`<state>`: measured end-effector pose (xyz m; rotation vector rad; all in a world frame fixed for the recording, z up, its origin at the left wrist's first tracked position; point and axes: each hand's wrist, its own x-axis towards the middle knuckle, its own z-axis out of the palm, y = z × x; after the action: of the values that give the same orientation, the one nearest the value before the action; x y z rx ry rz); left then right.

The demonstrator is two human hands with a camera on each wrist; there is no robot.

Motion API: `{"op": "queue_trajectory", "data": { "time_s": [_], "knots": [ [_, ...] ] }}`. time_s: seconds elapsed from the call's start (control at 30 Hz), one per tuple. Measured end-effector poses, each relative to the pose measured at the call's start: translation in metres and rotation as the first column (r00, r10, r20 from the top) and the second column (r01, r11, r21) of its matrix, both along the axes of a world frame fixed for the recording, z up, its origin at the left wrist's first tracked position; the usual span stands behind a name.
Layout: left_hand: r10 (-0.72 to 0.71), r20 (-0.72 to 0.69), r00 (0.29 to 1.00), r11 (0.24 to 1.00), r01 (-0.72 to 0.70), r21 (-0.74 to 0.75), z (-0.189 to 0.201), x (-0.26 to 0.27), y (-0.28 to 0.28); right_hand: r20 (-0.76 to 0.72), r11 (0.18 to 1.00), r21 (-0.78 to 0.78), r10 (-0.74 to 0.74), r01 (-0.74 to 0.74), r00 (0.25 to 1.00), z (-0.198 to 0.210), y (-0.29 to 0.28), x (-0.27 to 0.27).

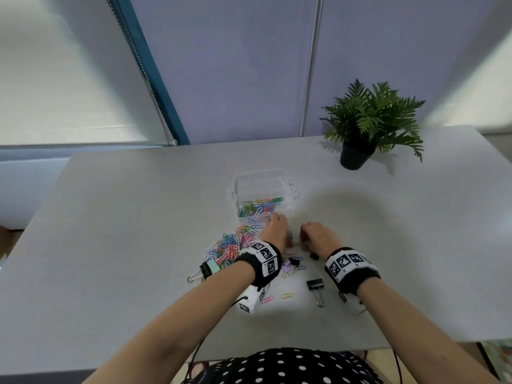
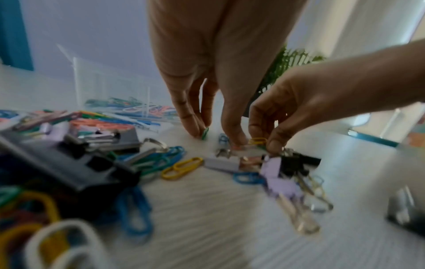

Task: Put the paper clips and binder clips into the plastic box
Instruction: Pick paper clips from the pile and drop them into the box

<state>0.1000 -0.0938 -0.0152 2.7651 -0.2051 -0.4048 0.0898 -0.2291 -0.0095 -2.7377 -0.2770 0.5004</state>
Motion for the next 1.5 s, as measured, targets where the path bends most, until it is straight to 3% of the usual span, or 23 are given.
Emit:
{"op": "queue_trajectory", "data": {
  "time_s": [0.3, 0.47, 0.6, 0.83, 0.97, 1.07, 1.17, 1.3, 1.4, 1.5],
  "knots": [
    [-0.079, -0.024, 0.997, 0.996, 0.08, 0.046, 0.01, 0.0, -0.004, 0.007, 1.0, -0.028, 0.014, -0.014, 1.0, 0.009, 0.012, -0.007],
    [-0.146, -0.081, 0.986, 0.988, 0.149, 0.038, 0.009, 0.003, 0.005, -0.053, 0.975, 0.175, -0.133, 0.14, 0.99, 0.011, 0.003, -0.007],
    [-0.192, -0.118, 0.974, 0.98, 0.196, 0.021, 0.011, 0.007, 0.016, -0.033, 0.974, 0.226, -0.028, 0.034, 0.999, 0.011, 0.005, -0.002],
    [-0.04, -0.08, 0.996, 0.953, 0.014, -0.304, 0.05, 0.019, 0.047, -0.093, 0.991, 0.134, 0.031, -0.019, 0.995, 0.006, 0.011, 0.005],
    [0.05, 0.004, 0.999, 0.952, -0.046, -0.303, 0.058, 0.041, 0.063, -0.076, 0.995, 0.014, 0.101, -0.1, 0.992, 0.003, 0.016, 0.002],
    [0.066, 0.035, 0.997, 0.976, -0.057, -0.21, 0.05, 0.057, 0.073, -0.027, 0.991, 0.002, 0.134, -0.134, 0.991, -0.003, 0.017, -0.004],
    [0.036, 0.023, 0.999, 0.992, -0.033, -0.123, 0.039, 0.063, 0.082, -0.016, 0.992, 0.059, 0.111, -0.11, 0.994, -0.005, 0.014, -0.01],
    [-0.018, 0.113, 0.993, 0.993, 0.031, -0.113, 0.041, 0.051, 0.078, 0.031, 0.985, -0.013, 0.172, -0.172, 0.985, -0.003, 0.011, -0.013],
    [-0.185, 0.148, 0.972, 0.967, 0.207, -0.15, 0.051, 0.028, 0.058, 0.03, 0.986, 0.01, 0.166, -0.167, 0.986, 0.0, 0.011, -0.014],
    [-0.302, 0.065, 0.951, 0.94, 0.308, -0.147, 0.049, 0.004, 0.04, -0.02, 0.989, 0.068, 0.135, -0.133, 0.991, 0.0, 0.007, -0.013]
  ]
}}
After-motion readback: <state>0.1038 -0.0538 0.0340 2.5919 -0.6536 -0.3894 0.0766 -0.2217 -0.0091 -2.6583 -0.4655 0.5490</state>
